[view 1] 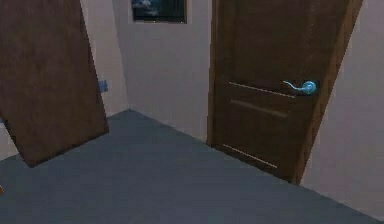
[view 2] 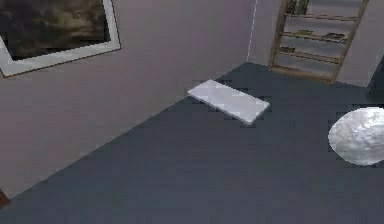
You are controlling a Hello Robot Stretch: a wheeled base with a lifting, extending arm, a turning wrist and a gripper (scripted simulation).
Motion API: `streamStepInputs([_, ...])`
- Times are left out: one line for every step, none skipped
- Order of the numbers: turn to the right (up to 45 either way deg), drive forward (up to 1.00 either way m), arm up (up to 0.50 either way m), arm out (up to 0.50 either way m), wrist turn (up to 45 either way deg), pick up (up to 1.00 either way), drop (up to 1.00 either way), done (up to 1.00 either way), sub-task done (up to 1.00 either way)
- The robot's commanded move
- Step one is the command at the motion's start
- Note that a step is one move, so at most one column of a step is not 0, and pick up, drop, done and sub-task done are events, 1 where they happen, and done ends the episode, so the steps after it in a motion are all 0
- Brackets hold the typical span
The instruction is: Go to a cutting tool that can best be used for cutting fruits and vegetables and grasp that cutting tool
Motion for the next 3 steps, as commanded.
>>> streamStepInputs([-45.0, 0.00, 0.00, 0.00, 0.0, 0.00, 0.00, 0.00, 0.00])
streamStepInputs([0.0, 1.00, 0.00, 0.00, 0.0, 0.00, 0.00, 0.00, 0.00])
streamStepInputs([0.0, 0.40, 0.00, 0.00, 0.0, 0.00, 0.00, 0.00, 0.00])
